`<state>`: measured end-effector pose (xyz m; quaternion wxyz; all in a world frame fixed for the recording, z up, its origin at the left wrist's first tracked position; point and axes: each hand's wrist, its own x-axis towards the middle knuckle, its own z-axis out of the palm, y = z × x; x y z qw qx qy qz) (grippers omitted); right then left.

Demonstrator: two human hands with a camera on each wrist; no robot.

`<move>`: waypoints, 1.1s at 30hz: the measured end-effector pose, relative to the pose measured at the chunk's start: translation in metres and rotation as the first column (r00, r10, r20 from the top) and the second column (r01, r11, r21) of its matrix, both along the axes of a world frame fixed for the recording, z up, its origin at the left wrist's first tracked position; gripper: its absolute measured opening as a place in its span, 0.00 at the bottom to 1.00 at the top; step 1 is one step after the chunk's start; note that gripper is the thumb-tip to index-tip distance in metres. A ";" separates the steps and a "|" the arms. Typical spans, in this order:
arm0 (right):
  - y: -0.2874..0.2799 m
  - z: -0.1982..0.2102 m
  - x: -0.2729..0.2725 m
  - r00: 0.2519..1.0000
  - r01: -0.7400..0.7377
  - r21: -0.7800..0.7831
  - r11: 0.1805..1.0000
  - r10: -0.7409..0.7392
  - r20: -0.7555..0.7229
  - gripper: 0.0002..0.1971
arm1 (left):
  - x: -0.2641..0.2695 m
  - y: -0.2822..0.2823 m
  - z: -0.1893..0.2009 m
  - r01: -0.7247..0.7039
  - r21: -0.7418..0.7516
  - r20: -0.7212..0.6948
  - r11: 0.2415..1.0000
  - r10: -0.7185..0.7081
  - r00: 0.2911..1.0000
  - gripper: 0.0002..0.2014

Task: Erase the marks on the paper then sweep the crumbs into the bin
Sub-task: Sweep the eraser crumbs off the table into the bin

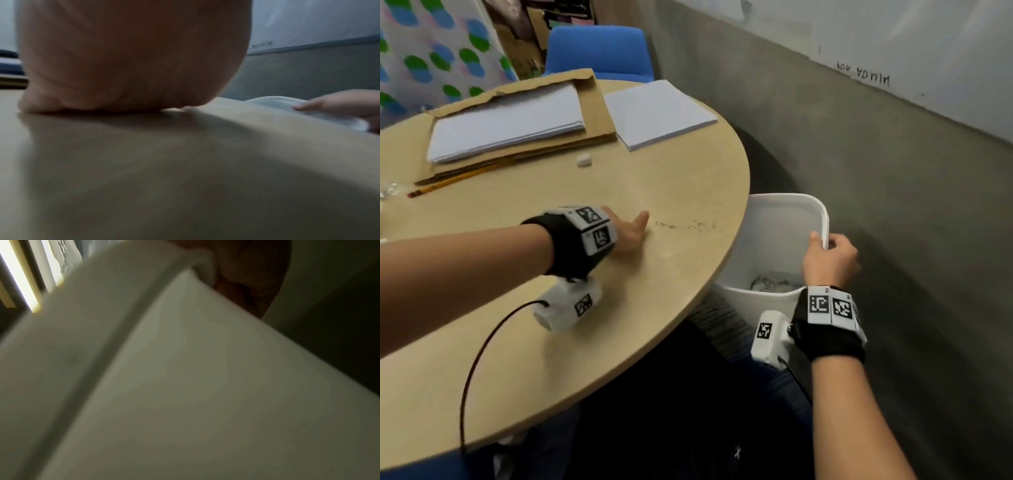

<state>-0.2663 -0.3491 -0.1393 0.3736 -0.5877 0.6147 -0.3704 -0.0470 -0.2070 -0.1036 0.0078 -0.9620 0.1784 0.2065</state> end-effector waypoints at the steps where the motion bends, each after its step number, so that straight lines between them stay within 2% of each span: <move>1: 0.001 0.000 -0.001 1.000 0.004 0.010 1.000 -0.004 0.003 0.14 | -0.010 -0.001 -0.002 -0.014 -0.036 -0.003 0.999 0.014 1.000 0.46; 2: 0.001 -0.001 -0.001 1.000 0.008 0.017 1.000 -0.008 0.005 0.14 | -0.025 -0.008 -0.001 0.011 -0.083 0.000 0.997 -0.011 1.000 0.45; 5: 0.005 -0.001 -0.002 1.000 0.009 0.024 1.000 -0.009 0.006 0.14 | -0.090 -0.053 0.011 0.241 -0.220 -0.062 0.945 -0.260 0.964 0.42; 7: 0.005 -0.001 -0.003 1.000 0.006 0.016 1.000 -0.006 0.012 0.15 | -0.134 -0.077 0.013 0.327 -0.310 -0.150 0.893 -0.386 0.910 0.51; 8: 0.004 -0.001 -0.004 1.000 -0.008 0.013 1.000 0.008 0.013 0.14 | -0.150 -0.084 0.013 0.328 -0.357 -0.236 0.875 -0.424 0.874 0.51; 10: 0.001 0.001 -0.006 0.999 -0.045 0.009 0.999 0.045 0.014 0.14 | -0.165 -0.091 0.017 0.378 -0.417 -0.305 0.827 -0.519 0.799 0.36; 11: 0.000 0.002 -0.006 0.999 -0.037 0.009 0.999 0.037 0.017 0.14 | -0.165 -0.090 0.023 0.392 -0.427 -0.293 0.815 -0.535 0.793 0.29; 13: -0.002 0.004 -0.008 1.000 -0.012 0.016 1.000 0.011 0.015 0.15 | -0.144 -0.089 0.036 0.392 -0.450 -0.194 0.802 -0.517 0.834 0.22; 15: -0.002 0.005 -0.008 1.000 -0.013 0.025 1.000 0.012 0.023 0.15 | -0.103 -0.086 0.044 0.395 -0.481 -0.081 0.783 -0.488 0.869 0.16; 17: -0.005 0.004 -0.007 0.999 -0.010 0.028 1.000 0.009 0.042 0.15 | -0.054 -0.081 0.051 0.340 -0.527 -0.012 0.779 -0.407 0.914 0.12; 20: -0.010 0.002 -0.008 0.998 -0.008 0.026 1.000 0.007 0.057 0.14 | 0.014 -0.070 0.057 0.324 -0.417 0.087 0.849 -0.318 0.944 0.20; 23: -0.014 0.001 -0.009 0.998 -0.007 0.031 0.999 0.005 0.064 0.15 | 0.077 -0.057 0.038 0.247 -0.044 0.079 0.968 -0.243 0.967 0.36; 24: -0.014 0.001 -0.009 0.998 -0.009 0.037 0.999 0.006 0.067 0.15 | 0.091 -0.053 0.028 0.215 0.090 0.079 0.973 -0.222 0.972 0.39; 26: -0.016 0.001 -0.009 0.997 -0.014 0.041 0.999 0.011 0.078 0.15 | 0.104 -0.046 0.014 0.183 0.217 0.087 0.959 -0.205 0.975 0.41; 29: -0.017 0.003 -0.007 0.996 -0.016 0.037 0.999 0.013 0.093 0.15 | 0.081 -0.051 0.012 0.145 0.229 0.083 0.962 -0.168 0.982 0.44; 31: -0.018 0.003 -0.007 0.996 -0.013 0.029 1.000 0.011 0.089 0.15 | 0.049 -0.070 0.005 0.267 0.191 0.060 0.945 -0.283 0.957 0.45; 33: -0.018 0.002 -0.006 0.997 -0.008 0.029 1.000 0.005 0.077 0.15 | -0.004 -0.089 0.004 0.450 0.084 -0.016 0.889 -0.450 0.893 0.44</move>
